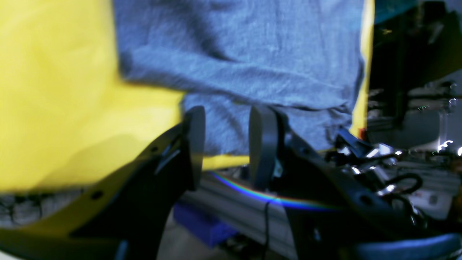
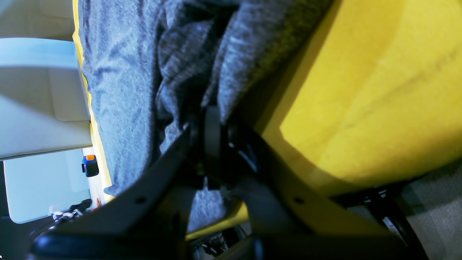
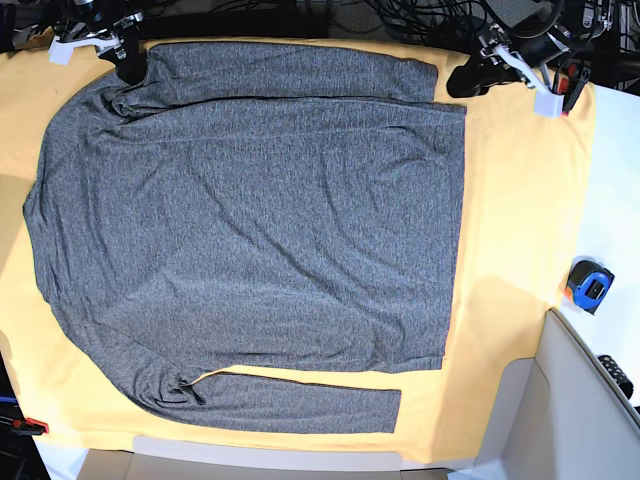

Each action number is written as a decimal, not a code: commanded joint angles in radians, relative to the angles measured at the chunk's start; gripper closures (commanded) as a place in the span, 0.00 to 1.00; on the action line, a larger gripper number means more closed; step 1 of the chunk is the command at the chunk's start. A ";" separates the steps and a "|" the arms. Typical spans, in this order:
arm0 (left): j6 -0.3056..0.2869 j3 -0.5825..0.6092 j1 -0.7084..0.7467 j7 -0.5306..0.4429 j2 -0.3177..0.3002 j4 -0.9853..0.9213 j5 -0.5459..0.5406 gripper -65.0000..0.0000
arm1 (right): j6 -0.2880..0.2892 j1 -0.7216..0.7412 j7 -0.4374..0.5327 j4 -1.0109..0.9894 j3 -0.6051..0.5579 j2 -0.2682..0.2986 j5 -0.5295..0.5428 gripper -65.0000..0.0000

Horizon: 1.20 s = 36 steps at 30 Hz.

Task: Fold the T-shirt properly
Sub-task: 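Grasp the shirt's shoulder edges with both grippers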

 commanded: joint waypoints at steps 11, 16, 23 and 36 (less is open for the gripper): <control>-0.020 0.001 -0.050 0.065 -0.008 -0.132 -0.029 0.69 | -0.006 -0.010 -0.021 0.007 -0.009 0.000 -0.030 1.00; -0.017 0.003 -0.050 0.069 -0.008 -0.132 -0.026 0.69 | -0.006 -0.008 -0.021 0.007 -0.009 0.000 -0.030 1.00; -0.017 0.063 -0.087 0.071 -0.008 -0.132 0.057 0.69 | -0.006 -0.003 -0.024 0.007 -0.009 0.000 -0.030 1.00; -0.017 0.078 -0.136 0.186 0.056 -0.126 0.074 0.69 | -0.006 -0.008 -0.022 0.007 -0.009 0.000 -0.030 1.00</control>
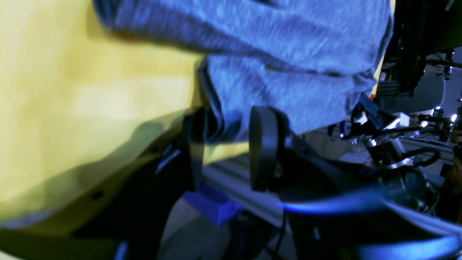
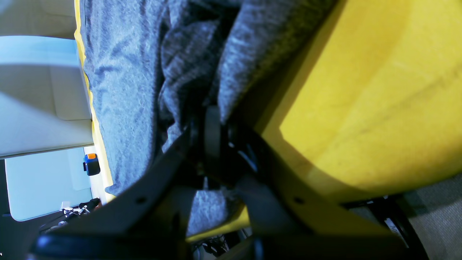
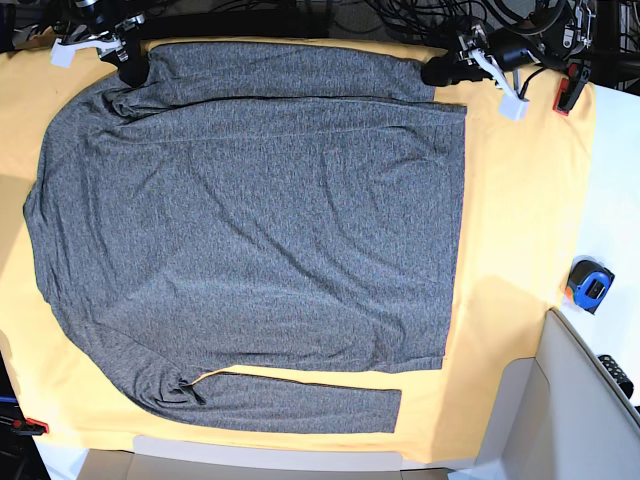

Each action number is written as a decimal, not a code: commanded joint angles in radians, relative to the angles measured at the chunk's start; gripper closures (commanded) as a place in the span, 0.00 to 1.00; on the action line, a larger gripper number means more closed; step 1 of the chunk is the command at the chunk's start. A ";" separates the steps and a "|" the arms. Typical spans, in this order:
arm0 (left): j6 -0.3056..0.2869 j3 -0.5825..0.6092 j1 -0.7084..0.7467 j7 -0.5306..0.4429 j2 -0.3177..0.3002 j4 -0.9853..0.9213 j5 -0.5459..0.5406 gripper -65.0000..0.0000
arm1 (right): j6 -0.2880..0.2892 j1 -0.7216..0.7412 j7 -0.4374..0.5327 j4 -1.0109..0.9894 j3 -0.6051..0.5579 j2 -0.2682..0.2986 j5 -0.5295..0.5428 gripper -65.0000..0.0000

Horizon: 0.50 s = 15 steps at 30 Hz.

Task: Fold the T-shirt properly
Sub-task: 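Grasp the shirt's shoulder edges with both grippers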

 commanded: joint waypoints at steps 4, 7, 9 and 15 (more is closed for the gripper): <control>-0.006 -0.003 -0.007 0.004 0.017 0.018 0.025 0.69 | -0.007 -0.015 -0.022 0.007 -0.006 0.000 -0.026 1.00; -0.006 -0.003 -0.010 0.004 0.023 0.018 0.051 0.69 | -0.007 -0.013 -0.021 0.007 -0.006 0.000 -0.026 1.00; -0.006 -0.003 -0.012 0.004 0.034 0.018 0.056 0.69 | -0.007 -0.013 -0.021 0.007 -0.006 0.000 -0.026 1.00; -0.008 -0.003 -0.012 0.004 0.035 0.018 0.061 0.79 | -0.007 -0.013 -0.021 0.007 -0.006 0.000 -0.040 1.00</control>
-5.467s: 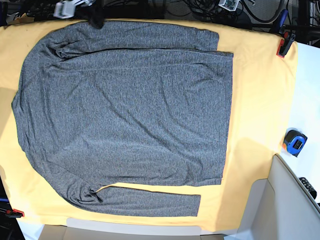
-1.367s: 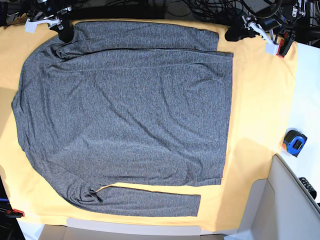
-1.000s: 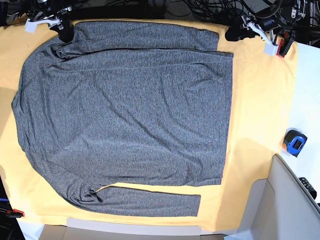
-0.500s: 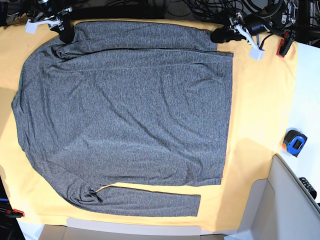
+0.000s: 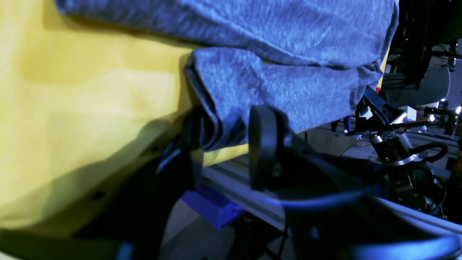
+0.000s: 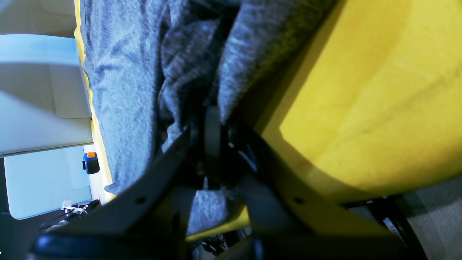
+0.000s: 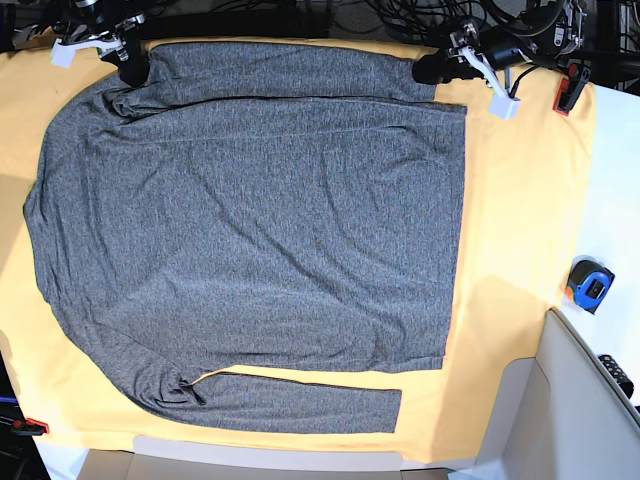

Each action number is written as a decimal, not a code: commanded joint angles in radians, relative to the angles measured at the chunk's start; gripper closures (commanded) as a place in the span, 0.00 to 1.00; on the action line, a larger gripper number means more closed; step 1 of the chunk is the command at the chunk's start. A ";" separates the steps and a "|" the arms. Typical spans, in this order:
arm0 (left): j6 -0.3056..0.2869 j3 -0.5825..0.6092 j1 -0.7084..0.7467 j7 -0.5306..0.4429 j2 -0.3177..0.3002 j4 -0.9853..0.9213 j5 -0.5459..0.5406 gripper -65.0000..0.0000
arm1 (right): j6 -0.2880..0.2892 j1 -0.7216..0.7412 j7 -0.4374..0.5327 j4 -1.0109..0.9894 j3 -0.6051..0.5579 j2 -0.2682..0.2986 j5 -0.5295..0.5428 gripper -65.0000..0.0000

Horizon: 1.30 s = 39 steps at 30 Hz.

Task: Fold the T-shirt properly
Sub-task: 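Grasp the shirt's shoulder edges with both grippers, then lift the shoulder edges and pull them toward the robot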

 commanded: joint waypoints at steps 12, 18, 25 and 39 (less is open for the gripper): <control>-0.017 -0.003 0.006 0.004 -0.009 0.028 -0.006 1.00 | -0.007 -0.004 -0.021 0.013 -0.001 -0.001 -0.225 1.00; -0.047 -0.003 0.012 0.022 -0.011 0.117 -0.006 1.00 | -0.007 -0.002 -0.021 0.015 0.000 0.017 -0.262 1.00; -0.053 -0.011 0.006 0.071 -0.011 0.125 -0.009 1.00 | -0.010 -0.027 -0.026 0.056 -0.001 0.062 -0.268 1.00; -0.055 -0.013 0.004 0.073 -0.011 0.318 -0.013 1.00 | -0.008 -0.047 -0.028 0.368 -0.001 0.082 -0.262 1.00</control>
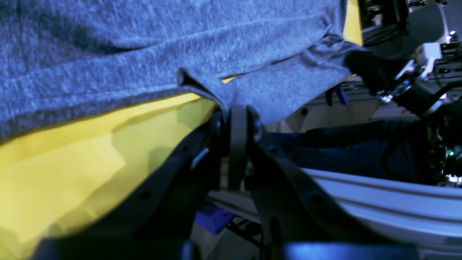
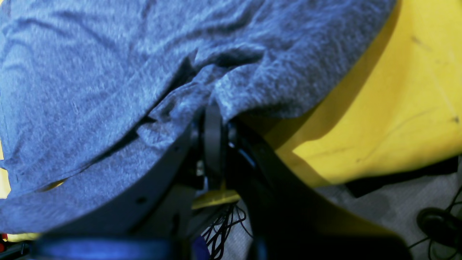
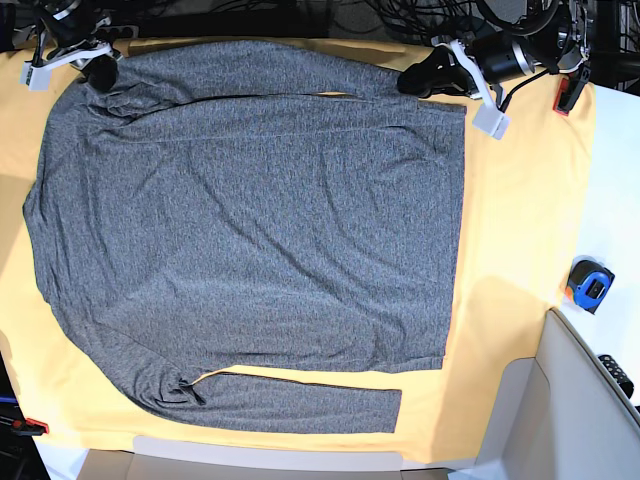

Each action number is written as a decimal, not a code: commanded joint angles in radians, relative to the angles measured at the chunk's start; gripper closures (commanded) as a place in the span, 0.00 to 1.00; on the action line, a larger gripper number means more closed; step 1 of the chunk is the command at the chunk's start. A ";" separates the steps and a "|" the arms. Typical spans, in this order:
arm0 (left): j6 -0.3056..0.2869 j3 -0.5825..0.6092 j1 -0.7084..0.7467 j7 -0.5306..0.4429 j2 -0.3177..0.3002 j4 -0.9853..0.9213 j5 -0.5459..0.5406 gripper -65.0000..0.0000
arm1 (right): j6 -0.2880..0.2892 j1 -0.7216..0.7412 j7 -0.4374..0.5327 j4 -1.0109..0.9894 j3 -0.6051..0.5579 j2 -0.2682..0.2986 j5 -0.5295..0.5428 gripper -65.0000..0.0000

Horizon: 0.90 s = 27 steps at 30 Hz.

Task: Fold the T-shirt properly
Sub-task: 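Lift the shoulder edges and pull them toward the robot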

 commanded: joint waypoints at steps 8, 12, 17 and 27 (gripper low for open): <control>-0.003 -0.010 -0.097 -0.005 -0.010 0.018 -0.021 1.00 | 0.008 0.150 -0.070 0.018 0.004 0.038 0.018 1.00; -0.001 -0.012 -0.156 0.030 -0.010 0.018 -0.023 1.00 | 0.006 0.242 -0.103 0.018 0.004 0.035 0.019 1.00; -0.001 -0.012 -0.195 0.035 -0.007 0.018 -0.021 1.00 | 0.003 0.339 -0.103 0.016 0.004 0.036 0.015 1.00; 0.000 -0.013 -0.258 0.033 -0.008 -0.006 -0.012 1.00 | 0.000 0.471 -0.103 -0.090 -0.002 0.035 -0.120 1.00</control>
